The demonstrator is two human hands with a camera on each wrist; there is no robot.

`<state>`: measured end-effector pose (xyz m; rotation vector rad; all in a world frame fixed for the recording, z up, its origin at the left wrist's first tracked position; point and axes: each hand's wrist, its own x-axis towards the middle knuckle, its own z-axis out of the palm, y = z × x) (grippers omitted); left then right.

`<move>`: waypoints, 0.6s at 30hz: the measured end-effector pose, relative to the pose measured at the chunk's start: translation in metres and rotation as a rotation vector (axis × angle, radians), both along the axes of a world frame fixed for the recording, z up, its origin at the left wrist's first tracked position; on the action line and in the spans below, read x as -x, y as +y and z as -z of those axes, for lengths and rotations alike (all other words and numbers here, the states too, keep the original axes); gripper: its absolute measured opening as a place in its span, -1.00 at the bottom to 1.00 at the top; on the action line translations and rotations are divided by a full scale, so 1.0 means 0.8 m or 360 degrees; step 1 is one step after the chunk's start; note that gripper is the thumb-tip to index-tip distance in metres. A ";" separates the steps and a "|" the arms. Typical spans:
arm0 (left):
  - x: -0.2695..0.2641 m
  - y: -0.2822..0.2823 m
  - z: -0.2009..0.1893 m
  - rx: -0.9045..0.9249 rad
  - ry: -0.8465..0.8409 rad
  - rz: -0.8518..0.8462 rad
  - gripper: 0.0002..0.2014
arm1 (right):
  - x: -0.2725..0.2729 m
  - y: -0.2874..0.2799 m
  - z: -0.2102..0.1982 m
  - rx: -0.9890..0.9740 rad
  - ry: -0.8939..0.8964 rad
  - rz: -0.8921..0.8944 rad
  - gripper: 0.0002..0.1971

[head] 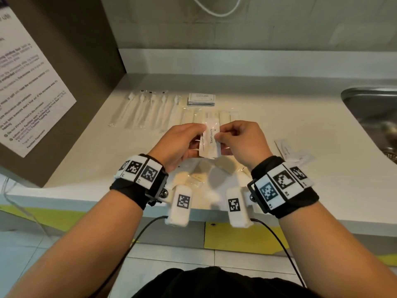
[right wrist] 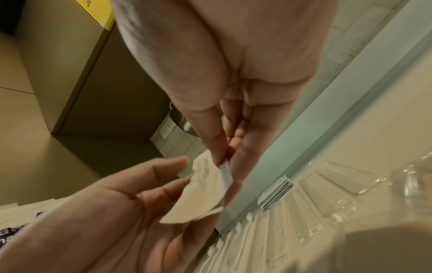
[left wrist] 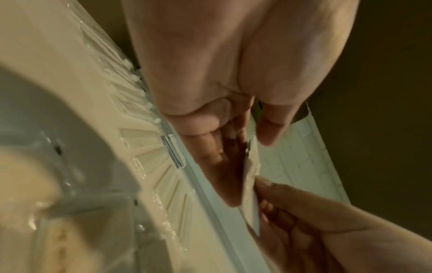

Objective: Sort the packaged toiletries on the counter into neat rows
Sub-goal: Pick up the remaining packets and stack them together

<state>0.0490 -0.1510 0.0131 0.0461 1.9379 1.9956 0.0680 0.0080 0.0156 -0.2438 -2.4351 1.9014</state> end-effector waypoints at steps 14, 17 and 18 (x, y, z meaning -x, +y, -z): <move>-0.011 0.071 0.028 0.0051 0.0030 -0.0076 -0.83 | -0.002 0.074 0.014 0.0159 -0.0182 -0.0094 -0.91; -0.007 0.074 0.030 0.0072 -0.0001 -0.0129 -0.91 | 0.003 0.089 0.014 0.0059 -0.0219 -0.0152 -0.91; -0.004 0.074 0.029 0.0080 -0.0005 -0.0159 -0.92 | 0.006 0.100 0.015 -0.0037 -0.0233 -0.0150 -0.89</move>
